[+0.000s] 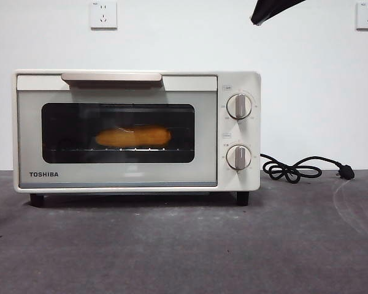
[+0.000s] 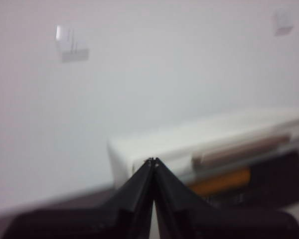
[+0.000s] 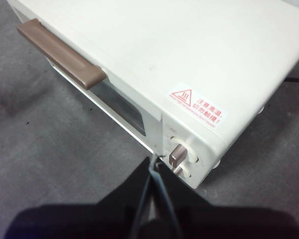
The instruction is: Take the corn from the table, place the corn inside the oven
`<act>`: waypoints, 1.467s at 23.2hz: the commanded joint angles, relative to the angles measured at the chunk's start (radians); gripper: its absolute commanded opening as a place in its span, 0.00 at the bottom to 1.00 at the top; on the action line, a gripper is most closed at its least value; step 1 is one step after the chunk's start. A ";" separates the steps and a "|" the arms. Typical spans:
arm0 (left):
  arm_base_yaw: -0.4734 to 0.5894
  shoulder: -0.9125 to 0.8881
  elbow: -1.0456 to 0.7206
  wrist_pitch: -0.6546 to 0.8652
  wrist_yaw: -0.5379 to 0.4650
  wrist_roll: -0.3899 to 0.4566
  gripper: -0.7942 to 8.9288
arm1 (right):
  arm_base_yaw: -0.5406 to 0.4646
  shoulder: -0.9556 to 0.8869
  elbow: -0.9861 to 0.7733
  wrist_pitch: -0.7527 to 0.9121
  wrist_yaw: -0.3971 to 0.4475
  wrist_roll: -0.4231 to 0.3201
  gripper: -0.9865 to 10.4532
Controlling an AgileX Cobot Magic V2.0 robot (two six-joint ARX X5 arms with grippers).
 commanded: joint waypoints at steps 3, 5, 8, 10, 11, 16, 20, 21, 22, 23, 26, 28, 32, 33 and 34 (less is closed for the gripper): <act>0.004 -0.003 -0.008 -0.146 -0.078 -0.026 0.08 | 0.000 0.004 0.001 0.008 0.007 0.003 0.09; 0.004 -0.003 -0.008 -0.212 -0.113 -0.027 0.08 | 0.000 0.003 0.001 0.008 0.007 0.003 0.09; 0.004 -0.003 -0.008 -0.323 -0.163 -0.027 0.08 | 0.000 0.004 0.001 0.008 0.007 0.003 0.09; 0.004 -0.003 -0.008 -0.414 -0.192 -0.027 0.08 | 0.000 0.004 0.001 0.008 0.007 0.003 0.09; 0.004 -0.002 -0.007 -0.444 -0.208 -0.028 0.08 | 0.000 0.004 0.001 0.008 0.007 0.003 0.09; 0.006 -0.003 -0.007 -0.434 -0.215 -0.022 0.08 | 0.000 0.004 0.001 0.008 0.007 0.003 0.09; 0.006 -0.003 -0.007 -0.433 -0.211 -0.027 0.08 | 0.000 0.004 0.001 0.008 0.008 0.003 0.09; 0.006 -0.003 -0.007 -0.429 -0.211 -0.027 0.08 | 0.000 0.004 0.001 0.008 0.008 0.003 0.09; 0.006 -0.003 -0.007 -0.423 -0.211 -0.027 0.08 | 0.000 0.004 0.001 0.008 0.008 0.003 0.09; 0.006 -0.003 -0.007 -0.423 -0.211 -0.027 0.08 | 0.000 0.004 0.001 0.008 0.008 0.003 0.09; 0.006 -0.003 -0.007 -0.423 -0.211 -0.027 0.08 | 0.000 0.004 0.001 0.008 0.008 0.003 0.09; 0.006 -0.002 -0.007 -0.423 -0.211 -0.027 0.08 | 0.000 0.004 0.001 0.008 0.008 0.003 0.09; 0.006 -0.002 -0.007 -0.423 -0.211 -0.027 0.08 | 0.000 0.004 0.001 0.008 0.008 0.003 0.09; 0.006 -0.001 -0.007 -0.423 -0.211 -0.027 0.08 | 0.000 0.004 0.001 0.008 0.008 0.003 0.09; 0.006 0.000 -0.007 -0.423 -0.211 -0.027 0.08 | 0.000 0.004 0.001 0.008 0.008 0.003 0.09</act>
